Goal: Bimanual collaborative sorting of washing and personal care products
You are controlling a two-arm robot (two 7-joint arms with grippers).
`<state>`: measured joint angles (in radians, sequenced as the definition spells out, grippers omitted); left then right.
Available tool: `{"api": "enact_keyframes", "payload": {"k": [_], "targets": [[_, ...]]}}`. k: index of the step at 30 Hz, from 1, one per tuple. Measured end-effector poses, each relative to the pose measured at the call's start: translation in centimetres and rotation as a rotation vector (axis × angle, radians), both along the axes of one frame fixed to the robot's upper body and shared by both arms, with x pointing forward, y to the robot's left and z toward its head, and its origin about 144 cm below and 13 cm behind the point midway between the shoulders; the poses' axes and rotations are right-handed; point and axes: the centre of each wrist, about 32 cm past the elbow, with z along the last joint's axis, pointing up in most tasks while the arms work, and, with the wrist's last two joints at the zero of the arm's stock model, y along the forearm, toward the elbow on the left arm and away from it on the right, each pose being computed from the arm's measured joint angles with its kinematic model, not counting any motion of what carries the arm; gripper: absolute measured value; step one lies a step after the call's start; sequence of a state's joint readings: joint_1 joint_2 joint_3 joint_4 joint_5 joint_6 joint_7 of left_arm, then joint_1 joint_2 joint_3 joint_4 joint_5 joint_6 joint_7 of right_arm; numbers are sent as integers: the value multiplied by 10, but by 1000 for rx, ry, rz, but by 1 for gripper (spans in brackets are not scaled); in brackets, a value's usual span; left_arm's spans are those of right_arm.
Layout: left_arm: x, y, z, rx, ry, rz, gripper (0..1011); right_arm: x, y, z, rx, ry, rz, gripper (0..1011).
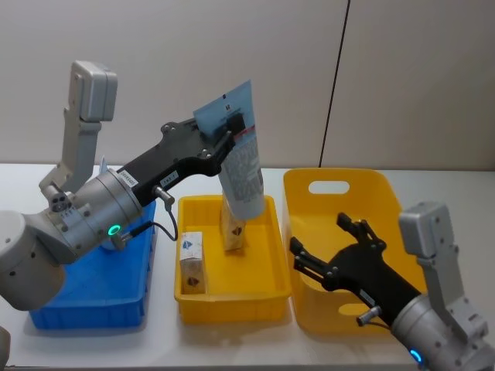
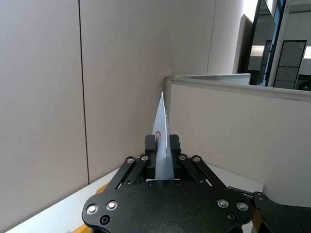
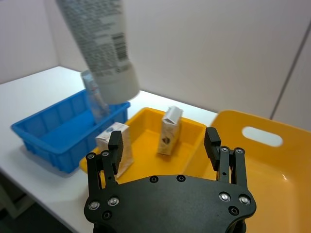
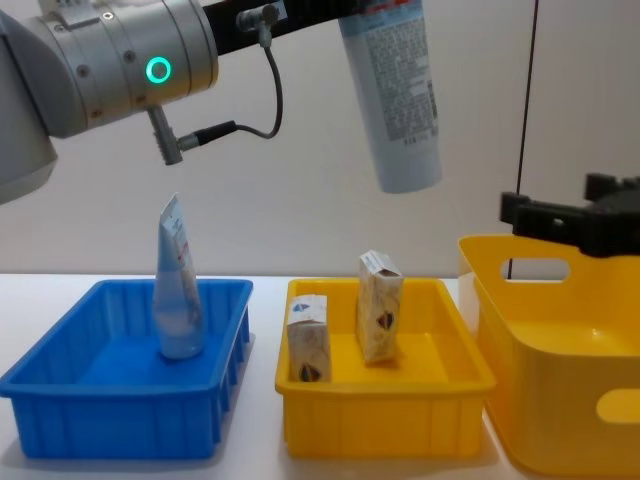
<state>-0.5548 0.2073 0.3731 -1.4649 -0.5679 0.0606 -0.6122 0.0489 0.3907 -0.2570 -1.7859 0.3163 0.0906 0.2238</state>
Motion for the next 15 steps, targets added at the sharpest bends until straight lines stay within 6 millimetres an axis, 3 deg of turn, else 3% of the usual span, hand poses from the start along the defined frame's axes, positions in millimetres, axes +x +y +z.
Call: {"api": "enact_keyframes", "payload": {"k": [15], "targets": [[0, -1, 0, -1, 0, -5, 143, 18, 4, 35, -90, -29, 158, 1002]]}}
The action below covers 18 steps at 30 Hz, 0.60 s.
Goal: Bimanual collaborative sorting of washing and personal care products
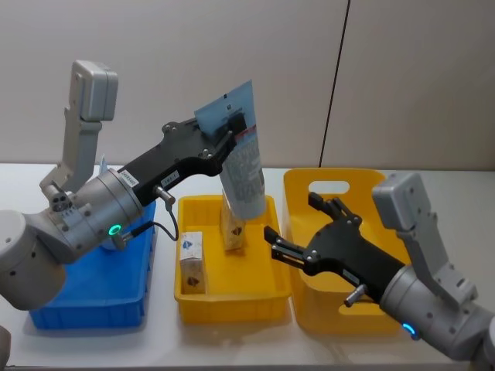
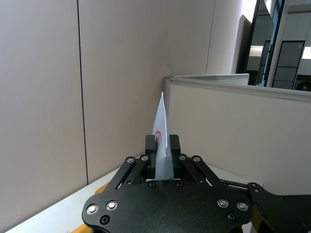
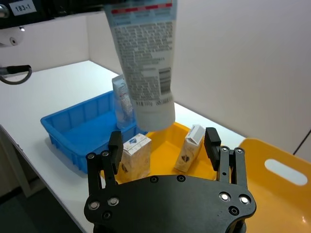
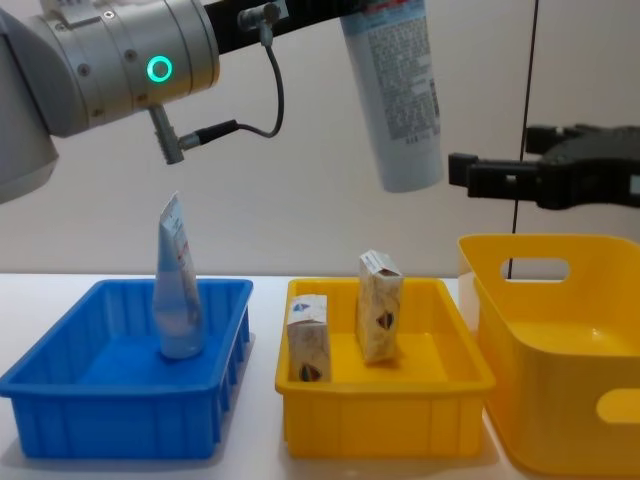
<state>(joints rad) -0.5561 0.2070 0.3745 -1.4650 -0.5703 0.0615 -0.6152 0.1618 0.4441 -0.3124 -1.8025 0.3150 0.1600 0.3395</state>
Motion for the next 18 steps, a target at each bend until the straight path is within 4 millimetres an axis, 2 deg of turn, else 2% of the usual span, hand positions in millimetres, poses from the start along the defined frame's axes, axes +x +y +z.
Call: {"api": "enact_keyframes", "payload": {"k": [18], "targets": [[0, 0, 0, 0, 0, -2, 143, 16, 1, 26, -94, -43, 29, 1002]]}}
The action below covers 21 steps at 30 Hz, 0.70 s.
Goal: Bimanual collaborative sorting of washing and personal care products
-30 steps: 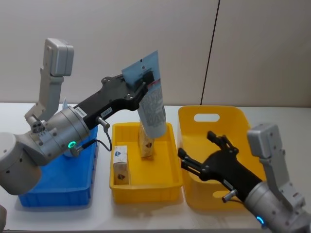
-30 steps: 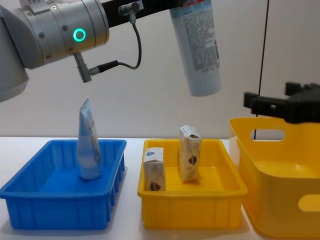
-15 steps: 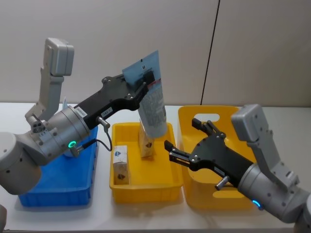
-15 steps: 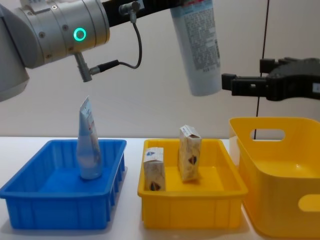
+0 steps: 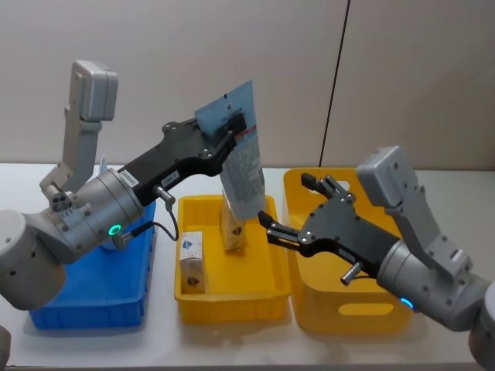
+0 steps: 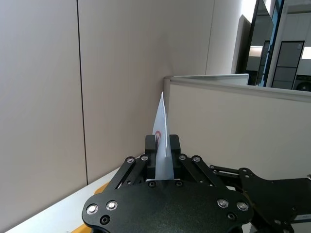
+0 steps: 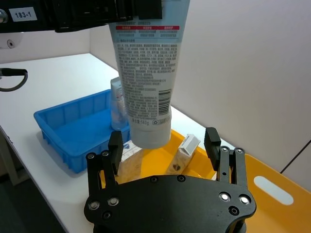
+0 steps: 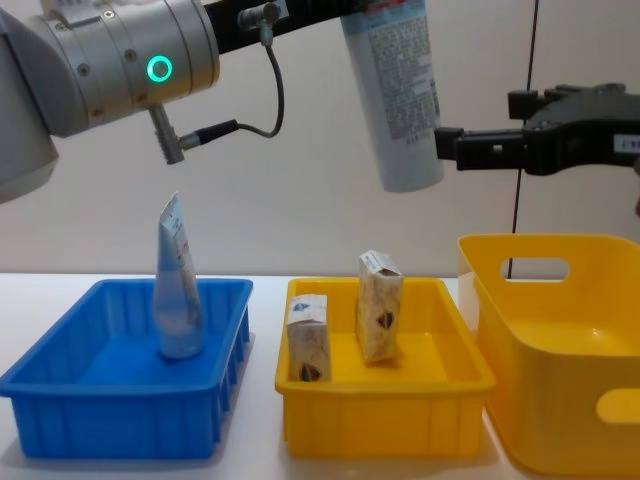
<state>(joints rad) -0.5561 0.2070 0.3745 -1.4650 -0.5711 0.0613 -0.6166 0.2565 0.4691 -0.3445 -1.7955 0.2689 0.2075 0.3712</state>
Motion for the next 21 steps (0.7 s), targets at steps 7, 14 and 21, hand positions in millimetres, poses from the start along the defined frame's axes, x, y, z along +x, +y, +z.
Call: {"api": "enact_keyframes", "payload": {"k": [7, 14, 21], "targets": [[0, 0, 0, 0, 0, 0, 143, 12, -3, 4, -21, -3, 13, 1002], [0, 0, 0, 0, 0, 0, 143, 24, -5, 5, -30, -4, 36, 1002], [0, 0, 0, 0, 0, 0, 143, 39, -7, 4, -26, 1, 79, 1002]]}}
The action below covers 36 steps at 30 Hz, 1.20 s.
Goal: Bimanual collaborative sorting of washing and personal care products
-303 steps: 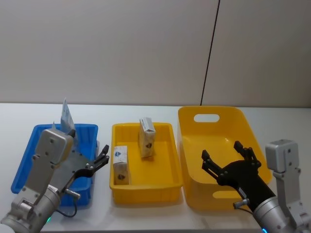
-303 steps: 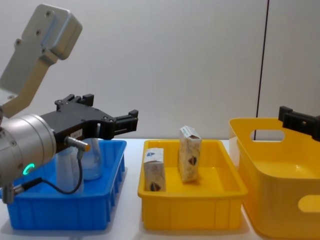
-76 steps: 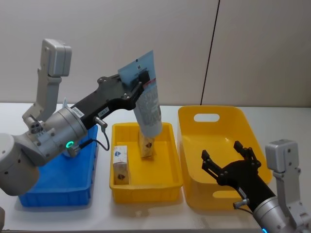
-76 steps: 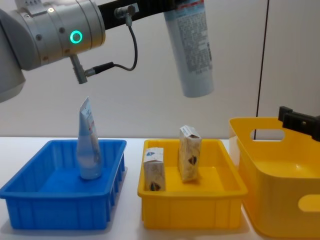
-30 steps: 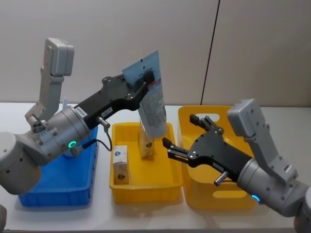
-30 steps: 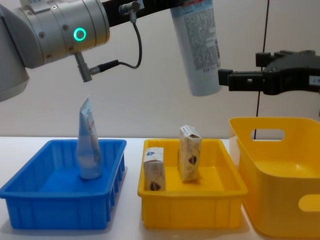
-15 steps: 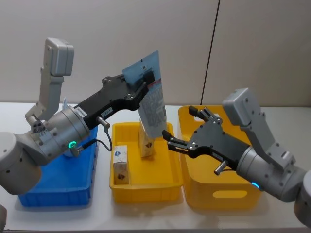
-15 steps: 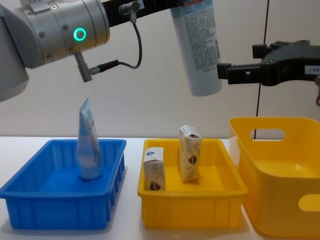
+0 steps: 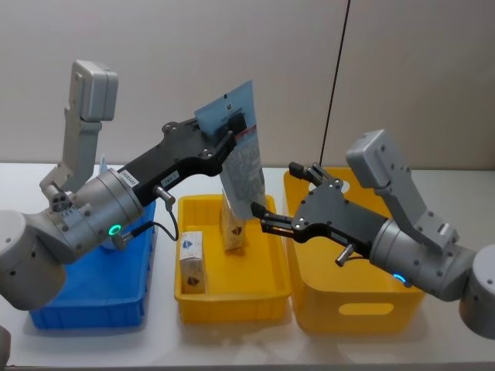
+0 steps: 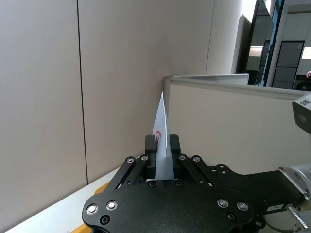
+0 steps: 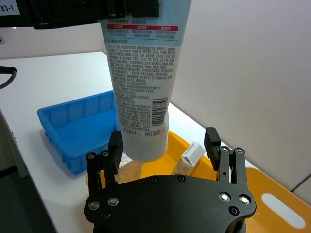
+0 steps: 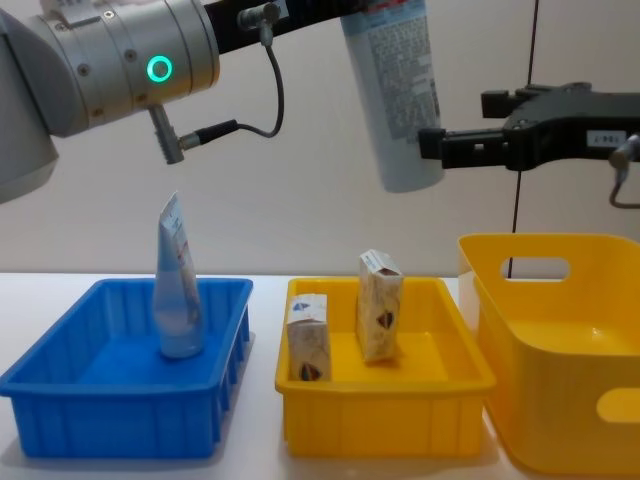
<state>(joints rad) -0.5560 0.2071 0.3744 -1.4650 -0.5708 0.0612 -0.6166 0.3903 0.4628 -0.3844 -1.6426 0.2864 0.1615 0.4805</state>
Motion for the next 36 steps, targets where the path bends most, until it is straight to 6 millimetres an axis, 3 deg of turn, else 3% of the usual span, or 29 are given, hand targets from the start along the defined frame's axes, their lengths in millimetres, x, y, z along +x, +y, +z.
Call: {"api": "enact_keyframes", "payload": {"k": [29, 36], "targets": [[0, 0, 0, 0, 0, 0, 142, 36, 11, 7, 0, -3, 130, 992], [0, 0, 0, 0, 0, 0, 142, 41, 16, 11, -7, -1, 142, 802]]}}
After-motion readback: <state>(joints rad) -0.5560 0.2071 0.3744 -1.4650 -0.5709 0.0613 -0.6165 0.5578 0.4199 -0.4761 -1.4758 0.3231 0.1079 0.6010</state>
